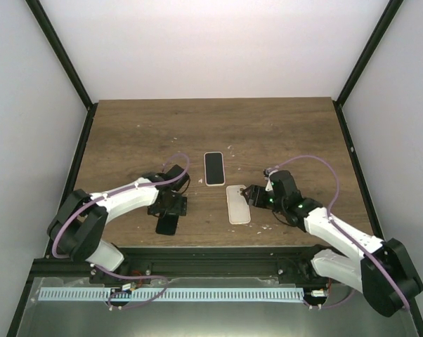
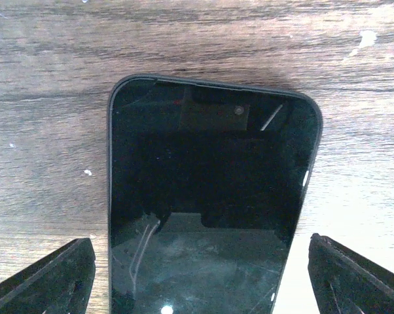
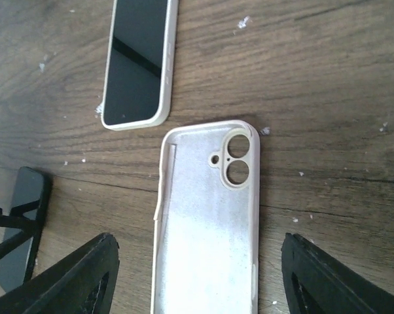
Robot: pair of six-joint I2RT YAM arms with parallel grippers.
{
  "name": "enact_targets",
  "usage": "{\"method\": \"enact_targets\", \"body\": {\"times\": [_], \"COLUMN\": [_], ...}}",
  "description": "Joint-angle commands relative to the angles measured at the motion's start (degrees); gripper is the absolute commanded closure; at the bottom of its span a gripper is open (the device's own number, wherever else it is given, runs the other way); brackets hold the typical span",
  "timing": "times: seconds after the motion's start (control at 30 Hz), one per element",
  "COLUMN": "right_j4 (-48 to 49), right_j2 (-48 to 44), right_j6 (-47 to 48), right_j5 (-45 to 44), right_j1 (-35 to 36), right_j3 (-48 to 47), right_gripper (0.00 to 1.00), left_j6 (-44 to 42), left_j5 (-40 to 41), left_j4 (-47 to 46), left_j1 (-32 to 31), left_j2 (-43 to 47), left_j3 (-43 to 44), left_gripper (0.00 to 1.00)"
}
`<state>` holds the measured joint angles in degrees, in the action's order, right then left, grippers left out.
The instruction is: Put the phone into the phone case
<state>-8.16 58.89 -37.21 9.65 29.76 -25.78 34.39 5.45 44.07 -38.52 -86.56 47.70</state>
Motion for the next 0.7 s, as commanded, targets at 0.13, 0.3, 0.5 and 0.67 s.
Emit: {"method": "enact_targets", "body": {"times": [0.13, 0.3, 0.5, 0.67], "right_j4": [0.8, 1.9, 2.9, 3.8], "right_j2": [4.3, 7.7, 11.5, 15.2], "right_j6": [2.1, 2.5, 3.4, 3.7], "right_j5": [0.1, 1.1, 2.5, 3.6], "right_j1": [-0.3, -0.3, -0.3, -0.3], "right_j3": [0.1, 0.5, 0.1, -0.6], "right_gripper": [0.33, 0.34, 0.39, 0.42], "left_j6": [-3.4, -3.7, -3.6, -3.9], "left_j5": [1.6, 0.2, 0.4, -0.8], "left_j4": [-0.2, -1.5, -2.4, -3.8], "left_j1": [-0.1, -0.1, -0.1, 0.0], "left_j2": [0.2, -1.7, -2.1, -2.5], "left_j3": [-0.6, -1.5, -2.5, -3.1], "left_gripper": [0.06, 0.07, 0.09, 0.12]}}
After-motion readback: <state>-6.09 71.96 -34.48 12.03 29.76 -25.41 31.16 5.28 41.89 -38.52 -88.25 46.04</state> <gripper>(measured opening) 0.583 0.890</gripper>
